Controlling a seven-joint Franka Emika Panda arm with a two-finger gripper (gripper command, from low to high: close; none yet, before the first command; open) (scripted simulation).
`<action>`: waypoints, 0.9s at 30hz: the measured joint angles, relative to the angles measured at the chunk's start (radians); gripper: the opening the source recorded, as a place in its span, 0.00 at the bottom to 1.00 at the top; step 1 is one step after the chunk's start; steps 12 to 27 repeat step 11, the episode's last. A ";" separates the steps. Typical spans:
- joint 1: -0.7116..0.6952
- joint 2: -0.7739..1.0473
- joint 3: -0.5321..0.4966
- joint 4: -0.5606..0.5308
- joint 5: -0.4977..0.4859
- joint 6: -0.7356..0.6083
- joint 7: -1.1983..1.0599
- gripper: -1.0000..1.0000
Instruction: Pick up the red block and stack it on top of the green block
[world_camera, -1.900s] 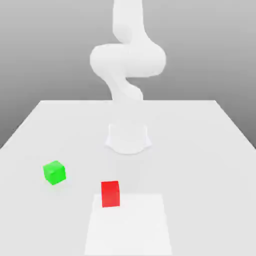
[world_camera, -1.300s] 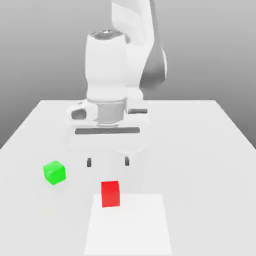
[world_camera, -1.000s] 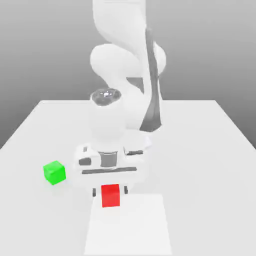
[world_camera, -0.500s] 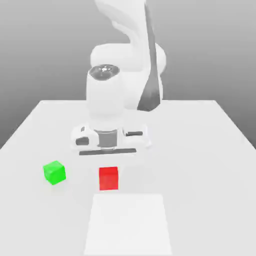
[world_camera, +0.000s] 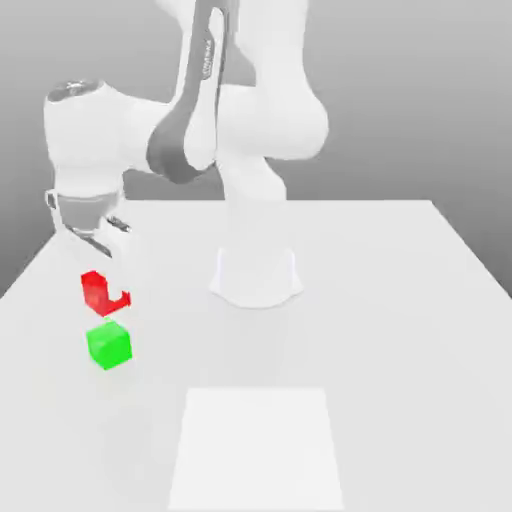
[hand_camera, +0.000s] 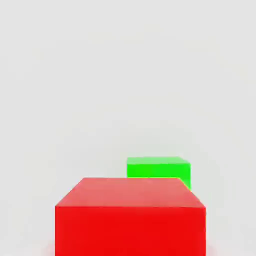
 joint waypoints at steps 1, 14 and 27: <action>0.006 0.025 -0.007 0.001 0.012 0.023 -0.005 0.00; 0.066 0.262 -0.029 0.007 0.147 0.253 -0.094 1.00; 0.066 0.262 -0.029 0.007 0.147 0.253 -0.094 1.00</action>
